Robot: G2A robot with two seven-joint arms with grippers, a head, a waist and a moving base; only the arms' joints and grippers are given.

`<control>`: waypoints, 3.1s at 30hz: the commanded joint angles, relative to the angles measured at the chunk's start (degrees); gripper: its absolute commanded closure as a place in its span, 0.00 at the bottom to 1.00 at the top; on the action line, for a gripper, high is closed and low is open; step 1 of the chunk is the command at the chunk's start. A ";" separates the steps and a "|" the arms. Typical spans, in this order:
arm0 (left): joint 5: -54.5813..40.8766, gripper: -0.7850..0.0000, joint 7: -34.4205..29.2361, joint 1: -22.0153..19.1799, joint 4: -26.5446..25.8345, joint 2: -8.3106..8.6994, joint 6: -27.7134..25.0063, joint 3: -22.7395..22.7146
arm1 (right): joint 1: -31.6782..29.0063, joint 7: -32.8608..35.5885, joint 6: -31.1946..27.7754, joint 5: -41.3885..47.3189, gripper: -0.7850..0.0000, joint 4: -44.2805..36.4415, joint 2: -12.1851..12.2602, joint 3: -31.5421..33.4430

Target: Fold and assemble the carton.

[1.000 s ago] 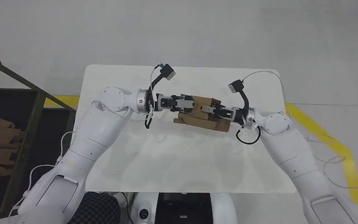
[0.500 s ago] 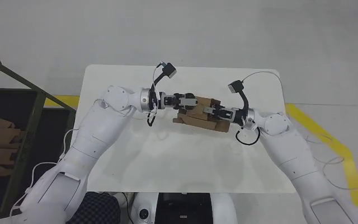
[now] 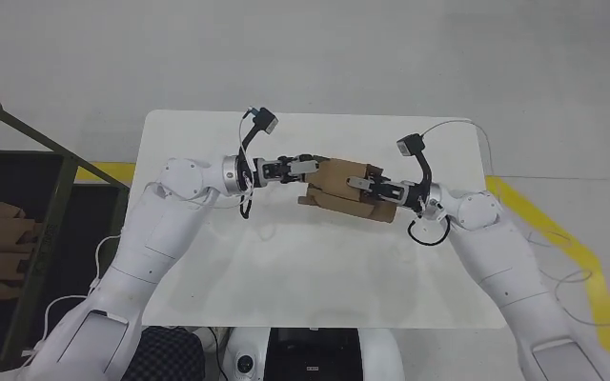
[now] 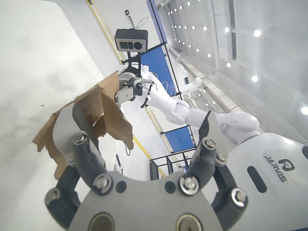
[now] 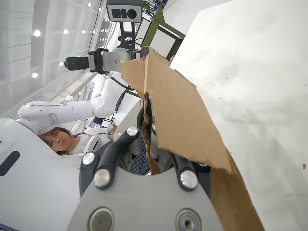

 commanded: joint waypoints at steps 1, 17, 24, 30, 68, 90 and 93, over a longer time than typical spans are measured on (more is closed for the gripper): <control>0.74 0.00 0.77 0.11 -0.16 0.11 0.44 -0.49 | -0.08 0.36 0.04 0.06 1.00 -0.28 -0.06 -0.26; 1.62 0.00 1.01 -1.65 0.77 -0.09 2.14 -0.02 | 0.21 2.66 0.37 0.12 1.00 -2.19 -0.92 -3.27; 0.50 0.00 0.13 -2.60 1.76 -0.50 2.29 1.36 | 0.76 4.04 0.42 1.10 1.00 -1.61 -1.23 -4.02; 0.26 0.00 -0.49 -3.31 2.93 -0.63 2.33 1.63 | 1.18 3.19 0.32 1.44 1.00 -0.65 -1.51 -4.20; 0.99 0.00 -0.17 -0.22 -1.96 -0.81 3.51 3.16 | 2.40 -2.83 1.74 3.83 1.00 2.18 -1.37 1.80; -0.16 0.00 -1.15 0.33 -4.04 -0.99 3.51 3.59 | 2.76 -5.94 2.84 2.58 1.00 3.52 -2.09 2.19; -0.80 0.00 -1.51 -0.02 -3.20 -1.27 3.76 4.62 | 2.73 -6.25 3.03 2.94 1.00 3.39 -2.23 2.16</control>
